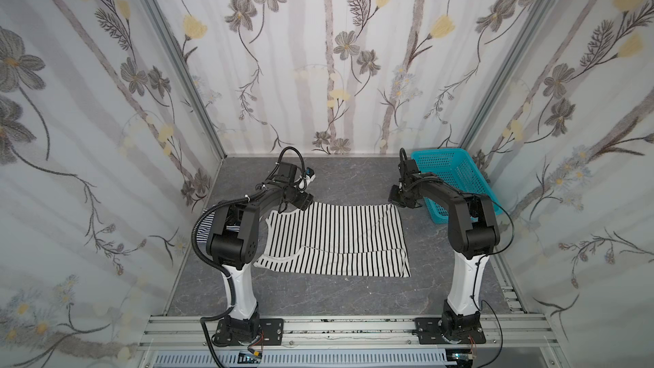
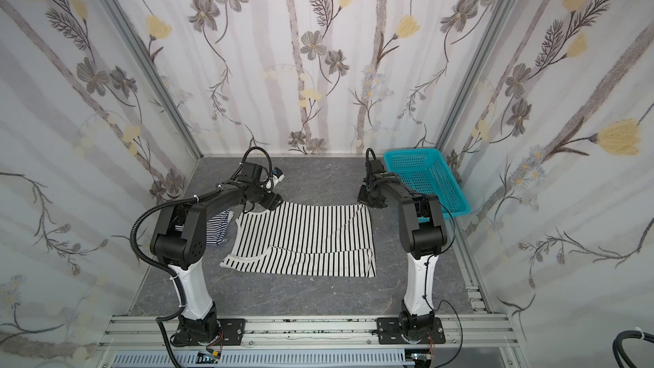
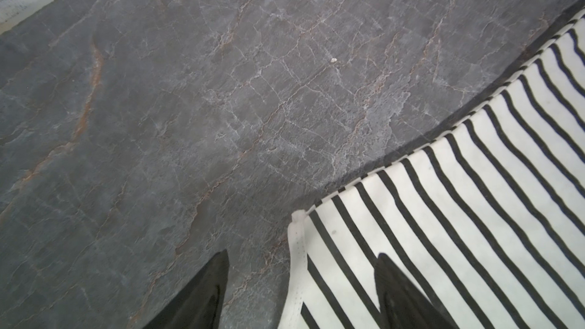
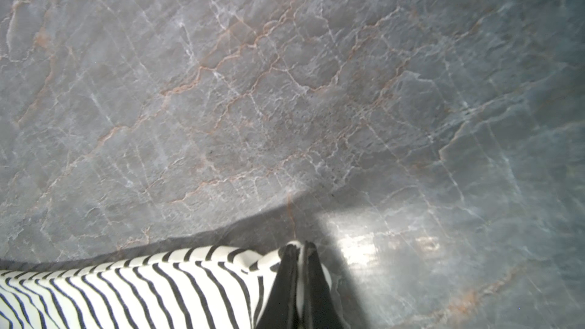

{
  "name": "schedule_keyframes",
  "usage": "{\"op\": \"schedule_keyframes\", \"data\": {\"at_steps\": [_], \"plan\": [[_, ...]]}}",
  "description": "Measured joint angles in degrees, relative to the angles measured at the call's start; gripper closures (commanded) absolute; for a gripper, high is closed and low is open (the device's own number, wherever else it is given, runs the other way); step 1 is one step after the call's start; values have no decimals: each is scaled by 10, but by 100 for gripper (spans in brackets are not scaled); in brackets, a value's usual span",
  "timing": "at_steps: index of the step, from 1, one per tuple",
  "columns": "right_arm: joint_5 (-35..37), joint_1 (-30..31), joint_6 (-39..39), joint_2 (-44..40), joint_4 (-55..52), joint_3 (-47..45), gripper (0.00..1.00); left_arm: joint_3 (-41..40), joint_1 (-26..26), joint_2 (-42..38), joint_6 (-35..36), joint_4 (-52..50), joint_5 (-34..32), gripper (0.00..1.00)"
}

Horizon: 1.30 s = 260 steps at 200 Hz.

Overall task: Fold and stack tank tops
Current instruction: Fold the tank top at the center of the table.

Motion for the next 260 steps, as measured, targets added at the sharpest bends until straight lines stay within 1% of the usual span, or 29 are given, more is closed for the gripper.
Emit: {"op": "schedule_keyframes", "data": {"at_steps": [48,106,125,152,215,235,246,260], "plan": [[0,8,0,-10,-1,-4,100,14,-12,30,10,-4,-14,29],[0,8,0,-25,3,-20,100,29,-9,60,12,-10,-54,48],[0,8,0,-28,9,-21,100,28,-9,60,13,-11,-54,49],[0,8,0,-28,11,-22,100,24,-9,61,17,-12,-51,55],[0,8,0,-28,12,-27,100,33,-9,77,23,-2,-30,57],[0,8,0,-28,15,-30,100,35,-9,80,23,-1,-23,64],[0,8,0,-28,15,-31,100,35,-9,80,23,-1,-19,73],[0,8,0,-28,16,-31,100,35,-9,80,23,-1,-17,83]]}}
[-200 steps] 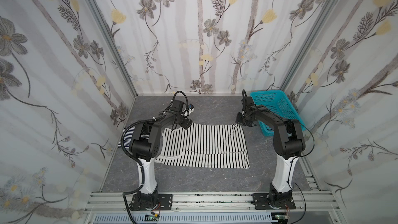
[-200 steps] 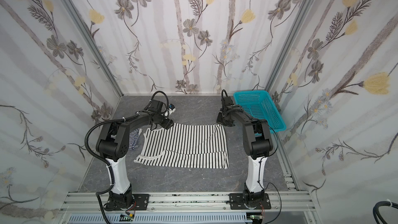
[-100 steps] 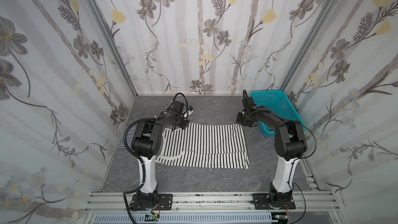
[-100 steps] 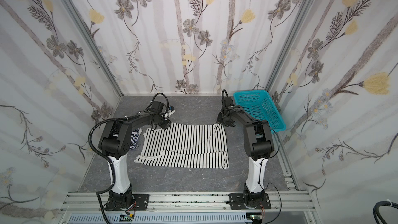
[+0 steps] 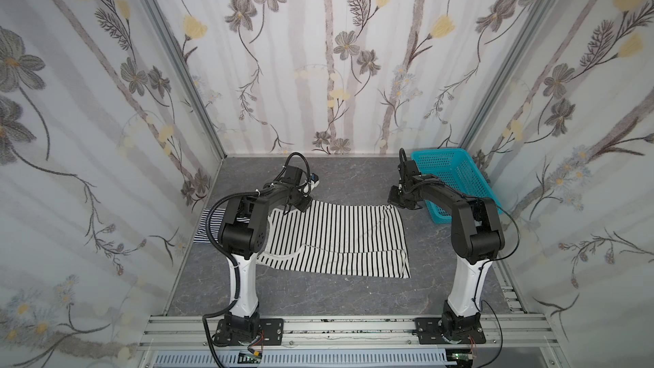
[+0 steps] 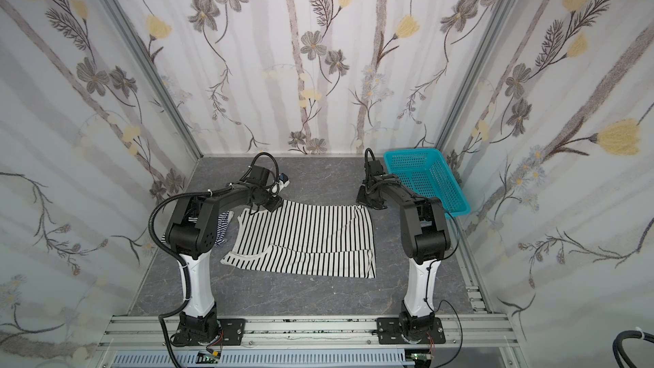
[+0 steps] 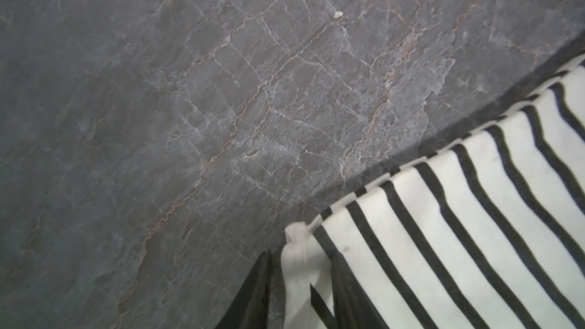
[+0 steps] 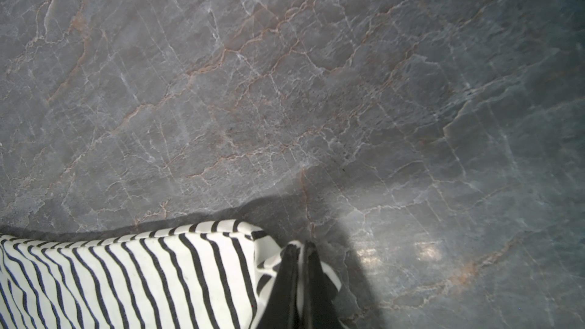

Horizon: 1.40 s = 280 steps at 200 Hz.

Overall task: Fold and stack tank tops
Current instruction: Fold the tank top at the center of the table.

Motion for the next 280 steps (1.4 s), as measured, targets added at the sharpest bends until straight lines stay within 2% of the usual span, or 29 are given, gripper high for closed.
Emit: {"op": "schedule_keyframes", "data": {"at_steps": [48,109,170,243,280], "plan": [[0,0,0,0,2,-1,100,-3,-1,-3,4,-1,14,100],[-1,0,0,-31,8,-24,100,-16,5,-36,0,-10,25,100],[-30,0,15,-158,74,-174,100,-90,10,-136,-17,-14,57,100],[-45,0,30,-271,116,-296,100,-203,6,-227,-17,-15,62,100],[-56,0,40,-299,135,-345,100,-246,2,-270,-17,-14,64,99]]}}
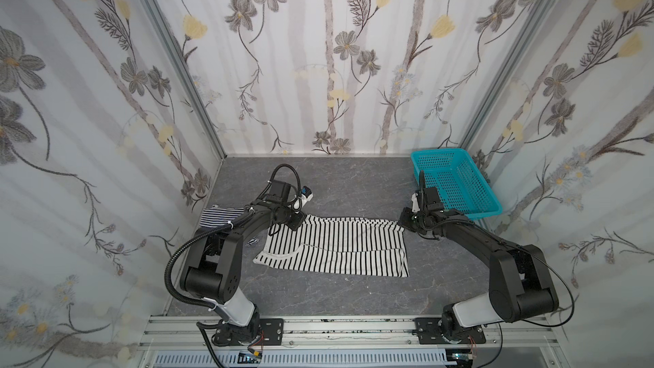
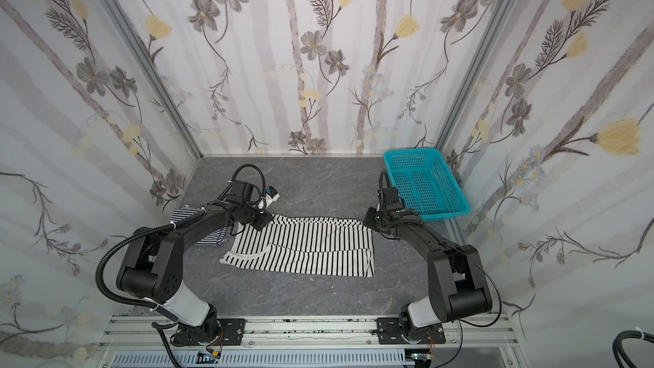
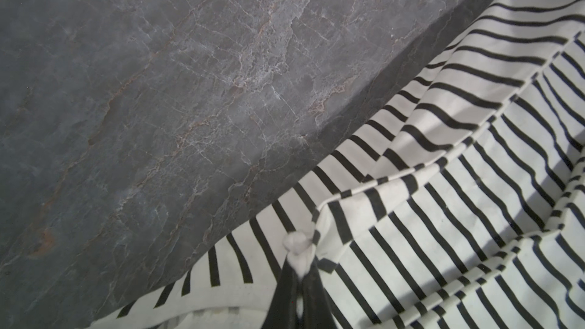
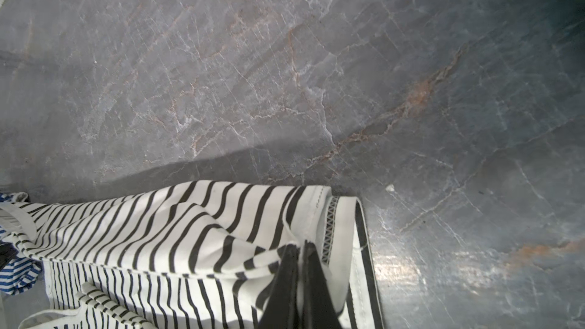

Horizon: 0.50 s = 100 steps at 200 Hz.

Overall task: Fold and stack tank tops
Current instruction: Fold the tank top at the center of the table.

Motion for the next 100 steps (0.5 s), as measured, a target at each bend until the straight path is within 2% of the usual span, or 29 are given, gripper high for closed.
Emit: {"op": "schedule_keyframes", "data": {"at_steps": [80,100], "plan": [[-4,5,15,-11,28,-66,100,-67,-14,-31,-9,0,0,95],[-4,5,16,-12,31,-74,100,-76,-18,-32,-9,2,-2,90]]}}
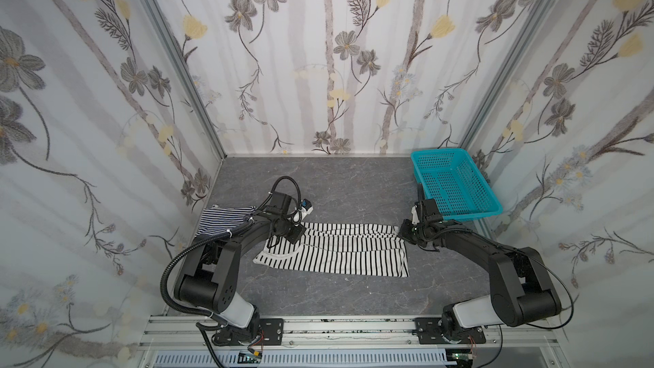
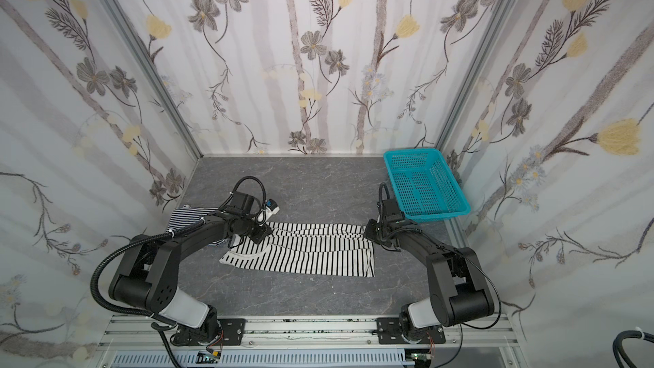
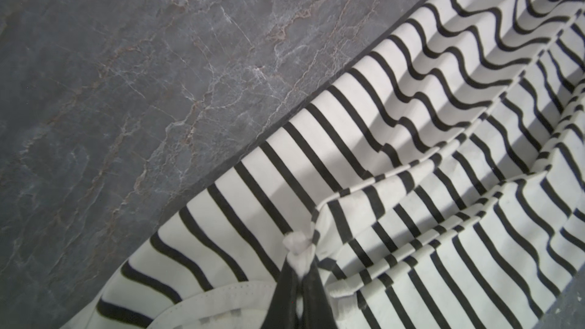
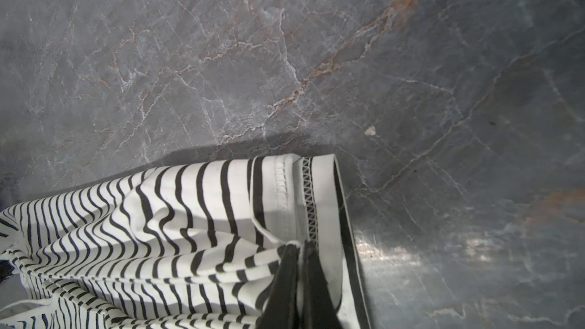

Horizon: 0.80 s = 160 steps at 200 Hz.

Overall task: Fold and stack tank tops
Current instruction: Fold the tank top at the center of the table, then rotate the tank top at the center of the table.

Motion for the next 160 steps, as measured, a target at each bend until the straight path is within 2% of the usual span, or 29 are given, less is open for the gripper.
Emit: {"op": "schedule_keyframes", "data": {"at_steps": [19,61,86,118,160], "plan": [[0,1,4,0,8,-11,95,-8,-3,0,0,0,-5,87],[0,2,9,-42,8,-23,75,-43,-5,-53,5,-7,-27,58],[6,2,14,-75,-4,-19,71,-59,-5,-112,15,-15,-45,45],[13,17,20,-62,-8,8,73,-45,-10,-123,12,-16,-38,43],[10,49,25,50,6,77,78,11,-56,-14,-2,-14,-28,48]]}}
